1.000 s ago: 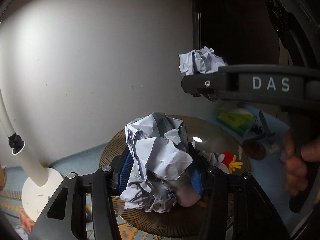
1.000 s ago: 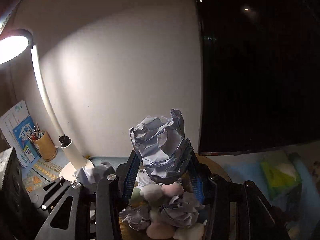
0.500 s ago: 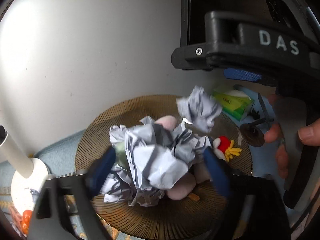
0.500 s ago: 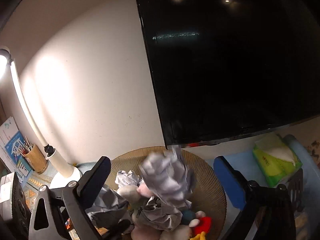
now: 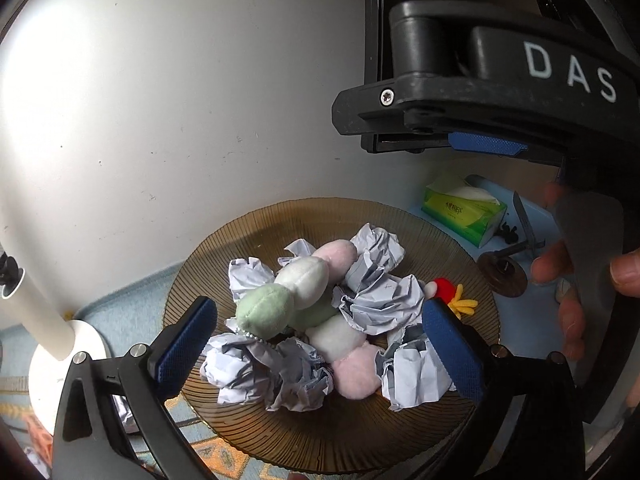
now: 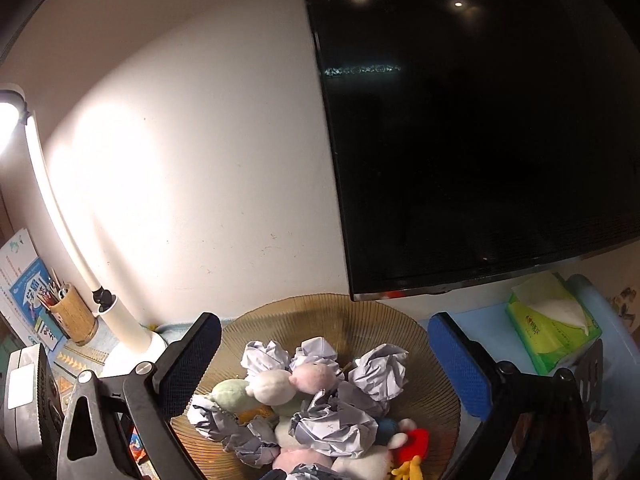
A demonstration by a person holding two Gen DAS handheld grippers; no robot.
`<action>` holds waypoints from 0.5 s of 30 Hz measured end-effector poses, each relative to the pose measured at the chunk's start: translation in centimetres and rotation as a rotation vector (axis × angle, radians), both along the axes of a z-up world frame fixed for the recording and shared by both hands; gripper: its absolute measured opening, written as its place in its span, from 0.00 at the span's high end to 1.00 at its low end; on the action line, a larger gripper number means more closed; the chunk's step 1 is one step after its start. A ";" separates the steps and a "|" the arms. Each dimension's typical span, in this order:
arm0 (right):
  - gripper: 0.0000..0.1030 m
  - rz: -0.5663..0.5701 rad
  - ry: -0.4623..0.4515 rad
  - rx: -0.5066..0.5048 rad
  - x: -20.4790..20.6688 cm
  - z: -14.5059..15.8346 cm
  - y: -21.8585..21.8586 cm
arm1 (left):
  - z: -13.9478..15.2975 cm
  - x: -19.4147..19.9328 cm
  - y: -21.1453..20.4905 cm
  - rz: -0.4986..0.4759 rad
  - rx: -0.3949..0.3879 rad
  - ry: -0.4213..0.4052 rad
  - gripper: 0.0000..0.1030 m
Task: Organize objects
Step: 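Move both tools back over the oranges, snack bag and lined paper ball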
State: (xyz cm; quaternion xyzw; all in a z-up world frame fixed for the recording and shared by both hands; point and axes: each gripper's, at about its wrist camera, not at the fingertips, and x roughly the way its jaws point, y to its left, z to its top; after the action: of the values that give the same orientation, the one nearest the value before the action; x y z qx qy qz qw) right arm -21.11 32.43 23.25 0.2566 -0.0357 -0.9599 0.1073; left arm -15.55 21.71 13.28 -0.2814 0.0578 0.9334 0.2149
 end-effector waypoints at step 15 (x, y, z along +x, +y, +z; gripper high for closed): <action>0.00 0.260 0.203 0.036 11.6 5.9 -10.9 | 2.5 6.3 -16.7 0.286 -0.071 -0.030 0.00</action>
State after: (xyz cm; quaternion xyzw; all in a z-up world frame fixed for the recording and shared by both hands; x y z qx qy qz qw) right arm -9.49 21.54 29.17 0.1626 0.0261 -0.9593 0.2292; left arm -9.25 4.97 15.80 -0.3080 0.0469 0.9476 0.0704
